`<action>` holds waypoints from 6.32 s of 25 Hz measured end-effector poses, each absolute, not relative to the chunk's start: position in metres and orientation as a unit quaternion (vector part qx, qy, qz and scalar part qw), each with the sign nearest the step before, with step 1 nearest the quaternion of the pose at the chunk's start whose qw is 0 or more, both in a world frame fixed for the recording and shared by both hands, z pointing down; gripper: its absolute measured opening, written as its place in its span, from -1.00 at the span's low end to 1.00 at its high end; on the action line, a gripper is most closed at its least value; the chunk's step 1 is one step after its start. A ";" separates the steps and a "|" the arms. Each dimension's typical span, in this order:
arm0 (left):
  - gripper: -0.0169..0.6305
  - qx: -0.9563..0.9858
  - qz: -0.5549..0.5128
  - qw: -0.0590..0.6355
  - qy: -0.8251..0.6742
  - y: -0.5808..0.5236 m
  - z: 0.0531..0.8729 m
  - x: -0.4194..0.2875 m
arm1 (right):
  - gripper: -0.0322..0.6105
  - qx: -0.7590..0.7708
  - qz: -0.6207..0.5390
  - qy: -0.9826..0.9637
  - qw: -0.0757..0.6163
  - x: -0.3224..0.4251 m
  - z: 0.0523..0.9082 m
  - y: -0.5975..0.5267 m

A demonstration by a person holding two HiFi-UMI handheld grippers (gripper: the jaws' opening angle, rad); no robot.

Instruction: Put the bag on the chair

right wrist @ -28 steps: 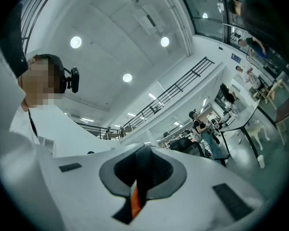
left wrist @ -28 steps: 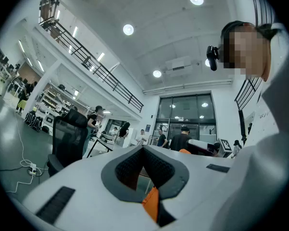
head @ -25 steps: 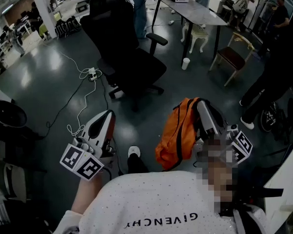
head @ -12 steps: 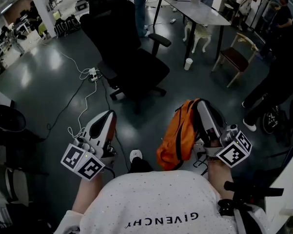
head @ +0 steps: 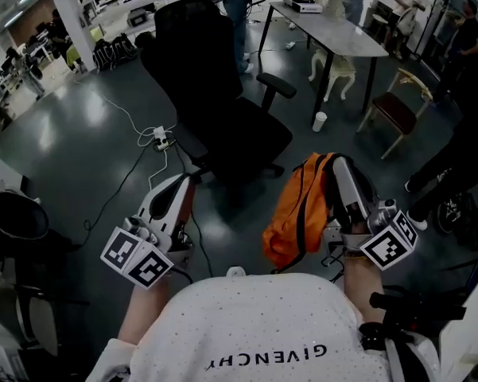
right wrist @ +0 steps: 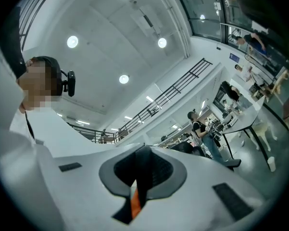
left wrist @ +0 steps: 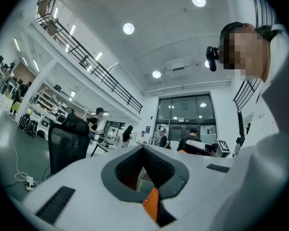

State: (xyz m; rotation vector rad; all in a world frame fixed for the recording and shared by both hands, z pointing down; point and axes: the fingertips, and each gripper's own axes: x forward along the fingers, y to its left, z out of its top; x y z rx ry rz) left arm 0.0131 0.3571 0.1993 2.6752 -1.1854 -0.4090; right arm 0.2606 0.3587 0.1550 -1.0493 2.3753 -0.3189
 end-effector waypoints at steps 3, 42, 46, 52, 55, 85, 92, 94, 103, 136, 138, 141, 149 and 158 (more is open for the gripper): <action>-0.94 0.900 -0.136 0.101 -0.401 0.328 0.196 -0.010 | -0.89 -0.390 -0.113 0.874 0.268 0.245 0.147 0.329; -0.94 0.861 -0.111 0.118 -0.482 0.105 0.237 -0.092 | -0.89 -0.324 -0.171 0.906 0.210 0.127 0.186 0.048; -0.94 0.856 -0.125 0.116 -0.488 0.068 0.231 -0.078 | -0.89 -0.301 -0.177 0.915 0.200 0.128 0.188 0.006; -0.94 0.842 -0.121 0.117 -0.513 0.026 0.238 -0.072 | -0.89 -0.274 -0.184 0.924 0.193 0.127 0.194 -0.046; -0.94 0.831 -0.128 0.113 -0.529 0.008 0.238 -0.070 | -0.89 -0.256 -0.186 0.930 0.185 0.123 0.197 -0.071; -0.95 0.808 -0.076 0.229 -0.537 -0.119 0.327 -0.104 | -0.89 -0.268 -0.278 0.915 0.116 0.065 0.296 -0.203; -0.95 0.843 -0.046 0.231 -0.484 -0.161 0.340 -0.133 | -0.89 -0.325 -0.280 0.898 0.099 0.040 0.316 -0.222; -0.95 0.850 -0.032 0.230 -0.472 -0.174 0.351 -0.141 | -0.89 -0.338 -0.280 0.894 0.092 0.030 0.326 -0.231; -0.95 0.885 0.010 0.251 -0.393 -0.225 0.400 -0.127 | -0.89 -0.404 -0.292 0.865 0.055 0.029 0.379 -0.253; -0.95 0.878 0.054 0.309 -0.361 -0.243 0.499 -0.114 | -0.88 -0.352 -0.354 0.867 -0.014 -0.020 0.505 -0.263; -0.95 0.878 0.056 0.311 -0.360 -0.243 0.501 -0.114 | -0.88 -0.352 -0.359 0.864 -0.022 -0.020 0.513 -0.261; -0.94 0.876 0.056 0.317 -0.360 -0.244 0.505 -0.115 | -0.88 -0.355 -0.367 0.859 -0.036 -0.021 0.528 -0.258; -0.94 0.869 0.057 0.334 -0.361 -0.241 0.515 -0.122 | -0.88 -0.366 -0.378 0.846 -0.087 -0.030 0.559 -0.245; -0.94 0.870 0.065 0.335 -0.356 -0.238 0.524 -0.119 | -0.87 -0.359 -0.376 0.847 -0.111 -0.037 0.571 -0.238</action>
